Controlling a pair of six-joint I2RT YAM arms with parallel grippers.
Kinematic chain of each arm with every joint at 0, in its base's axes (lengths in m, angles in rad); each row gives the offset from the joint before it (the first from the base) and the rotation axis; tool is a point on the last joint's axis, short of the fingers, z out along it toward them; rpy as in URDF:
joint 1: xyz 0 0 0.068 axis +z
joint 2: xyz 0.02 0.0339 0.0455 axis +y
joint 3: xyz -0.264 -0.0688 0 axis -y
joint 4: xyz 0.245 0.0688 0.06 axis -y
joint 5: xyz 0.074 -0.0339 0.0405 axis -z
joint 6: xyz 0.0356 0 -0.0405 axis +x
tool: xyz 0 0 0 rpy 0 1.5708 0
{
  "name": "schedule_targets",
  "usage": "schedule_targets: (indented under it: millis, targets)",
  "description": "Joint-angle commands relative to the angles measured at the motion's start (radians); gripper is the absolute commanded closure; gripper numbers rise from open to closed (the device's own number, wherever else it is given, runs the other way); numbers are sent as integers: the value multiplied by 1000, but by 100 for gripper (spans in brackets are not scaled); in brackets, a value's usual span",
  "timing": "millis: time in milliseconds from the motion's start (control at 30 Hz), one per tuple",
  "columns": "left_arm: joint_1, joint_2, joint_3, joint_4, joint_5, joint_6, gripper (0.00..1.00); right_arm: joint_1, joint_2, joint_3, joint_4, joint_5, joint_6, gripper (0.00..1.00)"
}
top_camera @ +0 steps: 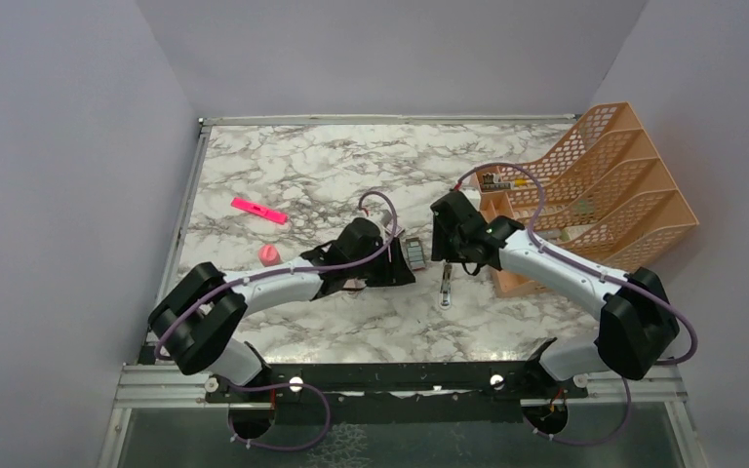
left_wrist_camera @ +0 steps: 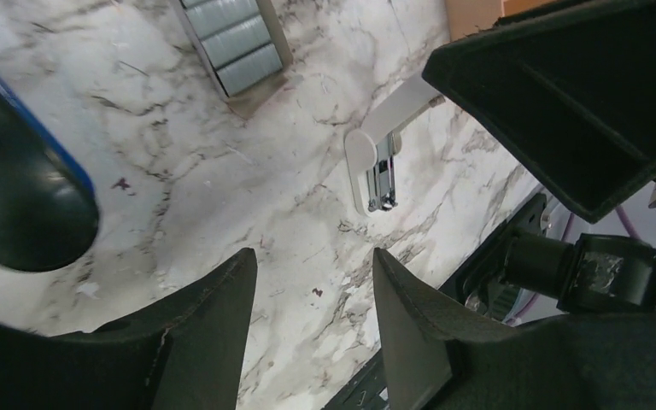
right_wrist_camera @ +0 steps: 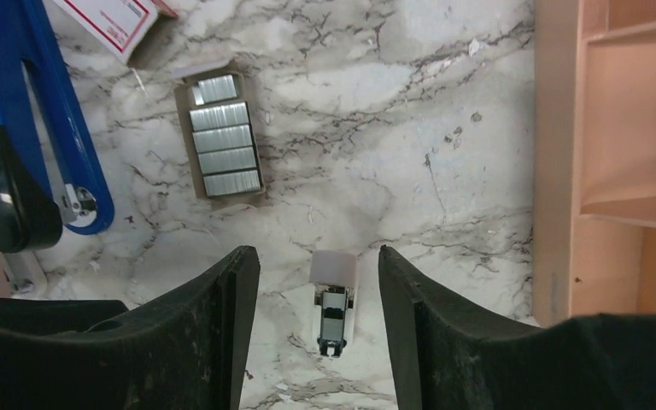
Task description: Load the staples into the stapler
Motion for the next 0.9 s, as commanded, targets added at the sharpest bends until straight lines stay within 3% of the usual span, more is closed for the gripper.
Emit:
schedule_targets:
  millis: [0,133,467,867]
  targets:
    - [-50,72,28,91,36,-25,48,-9,26,-33,5,-52,3,43]
    - [-73,138,48,122,49,-34,50,-9,48,-44,6,-66,1,45]
    - [-151,323,119,175,70,-46,65,-9,52,-82,23,-106,-1,65]
    - [-179,438,174,211,70,-95,82,-9,-9,-110,56,-105,14,70]
